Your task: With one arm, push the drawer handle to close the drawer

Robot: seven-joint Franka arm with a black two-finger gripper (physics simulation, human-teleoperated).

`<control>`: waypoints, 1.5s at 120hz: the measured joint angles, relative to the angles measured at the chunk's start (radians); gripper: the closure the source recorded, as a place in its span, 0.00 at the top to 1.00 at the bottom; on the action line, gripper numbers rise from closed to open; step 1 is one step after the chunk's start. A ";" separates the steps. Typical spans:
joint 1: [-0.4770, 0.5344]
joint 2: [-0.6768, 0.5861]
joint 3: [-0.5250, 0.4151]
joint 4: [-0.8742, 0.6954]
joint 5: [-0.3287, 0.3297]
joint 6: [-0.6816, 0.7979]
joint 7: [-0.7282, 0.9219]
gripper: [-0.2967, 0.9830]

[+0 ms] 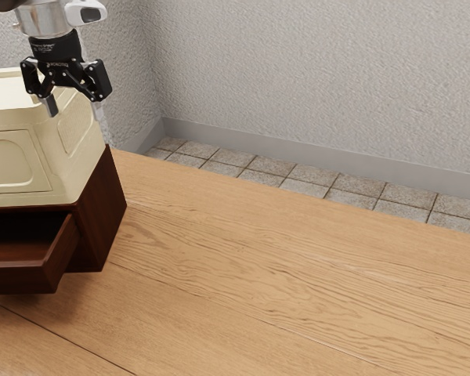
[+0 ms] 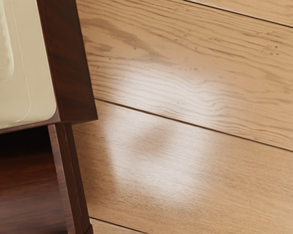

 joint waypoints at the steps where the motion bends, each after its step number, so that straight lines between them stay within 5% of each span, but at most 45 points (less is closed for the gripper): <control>1: 0.000 0.000 0.000 0.000 0.000 0.000 0.000 0.77; 17: 0.000 0.003 0.000 0.006 0.000 -0.001 -0.004 0.77; 39: -0.051 0.006 -0.028 0.315 0.006 -0.109 -0.007 0.77; 84: -0.051 0.018 -0.033 0.315 0.016 -0.196 -0.010 0.77; 125: -0.004 -0.517 -0.046 -0.571 -0.007 -0.007 -0.013 0.77; 149: 0.047 -0.734 -0.034 -0.818 -0.025 0.097 -0.015 0.77; 180: 0.100 -0.820 0.052 -1.017 0.022 0.160 -0.011 0.77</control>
